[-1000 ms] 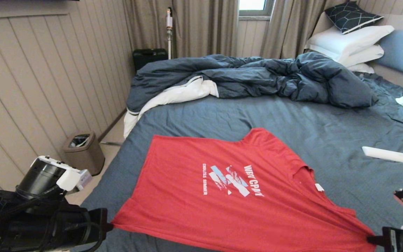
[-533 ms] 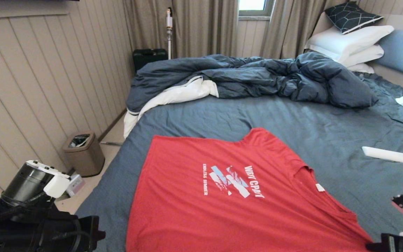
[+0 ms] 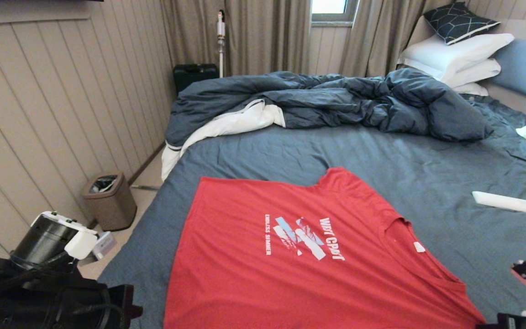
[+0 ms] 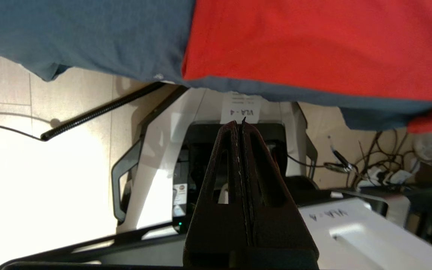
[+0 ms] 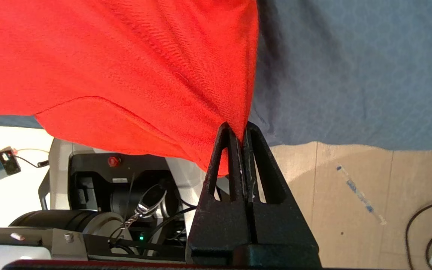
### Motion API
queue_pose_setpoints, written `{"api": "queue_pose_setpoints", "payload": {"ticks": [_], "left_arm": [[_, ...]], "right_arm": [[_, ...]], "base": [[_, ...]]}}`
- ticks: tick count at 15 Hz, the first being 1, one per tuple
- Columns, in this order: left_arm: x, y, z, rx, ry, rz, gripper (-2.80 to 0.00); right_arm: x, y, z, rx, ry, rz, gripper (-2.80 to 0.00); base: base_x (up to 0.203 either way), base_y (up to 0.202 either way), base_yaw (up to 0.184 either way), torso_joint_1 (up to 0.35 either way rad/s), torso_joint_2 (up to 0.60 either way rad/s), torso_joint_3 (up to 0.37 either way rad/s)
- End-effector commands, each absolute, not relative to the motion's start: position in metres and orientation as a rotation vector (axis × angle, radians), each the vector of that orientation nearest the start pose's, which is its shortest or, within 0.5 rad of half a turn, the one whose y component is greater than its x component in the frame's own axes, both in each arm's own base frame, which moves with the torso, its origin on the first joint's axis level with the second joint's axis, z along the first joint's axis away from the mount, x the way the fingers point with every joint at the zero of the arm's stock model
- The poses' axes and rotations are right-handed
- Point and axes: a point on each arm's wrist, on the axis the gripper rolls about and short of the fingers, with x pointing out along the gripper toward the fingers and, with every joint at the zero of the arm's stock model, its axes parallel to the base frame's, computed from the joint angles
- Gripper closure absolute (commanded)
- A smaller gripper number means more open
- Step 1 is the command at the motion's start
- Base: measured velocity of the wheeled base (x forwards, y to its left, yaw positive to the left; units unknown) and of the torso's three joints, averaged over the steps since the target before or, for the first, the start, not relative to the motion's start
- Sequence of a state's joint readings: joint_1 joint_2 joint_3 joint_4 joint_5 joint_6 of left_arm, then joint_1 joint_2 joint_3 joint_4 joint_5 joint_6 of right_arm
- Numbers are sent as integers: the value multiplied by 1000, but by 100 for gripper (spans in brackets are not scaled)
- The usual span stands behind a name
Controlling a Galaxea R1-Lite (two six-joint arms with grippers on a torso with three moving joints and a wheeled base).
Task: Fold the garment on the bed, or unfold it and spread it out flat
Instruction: Fold the red T-shirt
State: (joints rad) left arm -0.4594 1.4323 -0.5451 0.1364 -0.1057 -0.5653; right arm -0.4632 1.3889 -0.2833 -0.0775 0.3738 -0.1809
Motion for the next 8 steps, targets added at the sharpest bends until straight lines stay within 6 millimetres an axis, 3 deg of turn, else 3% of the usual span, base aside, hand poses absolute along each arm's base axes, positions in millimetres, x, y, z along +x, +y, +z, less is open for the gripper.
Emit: {"api": "queue_pose_setpoints", "payload": {"ticks": [1,4,6,7,8], "left_arm": [[173,-88,106,-305,1186,-183,0],[191,-97,84,-293,1214,-164,0],[190,-97,74,-288,1237,-149,0],[189,-96,70,-279,1251,-138,-280],[188,-95,66,-265,1254,-117,-280]], "right_arm": [[136,-58,89,246,929,11,0],[142,-61,94,245,908,4,0],[143,-62,98,256,889,-10,0],[144,-62,100,262,879,-14,0],[145,-62,101,267,872,-16,0]], "base": [[0,0,0,0,0,0],[0,0,0,0,0,0],[0,0,0,0,0,0],[0,0,0,0,0,0],[0,0,0,0,0,0]]}}
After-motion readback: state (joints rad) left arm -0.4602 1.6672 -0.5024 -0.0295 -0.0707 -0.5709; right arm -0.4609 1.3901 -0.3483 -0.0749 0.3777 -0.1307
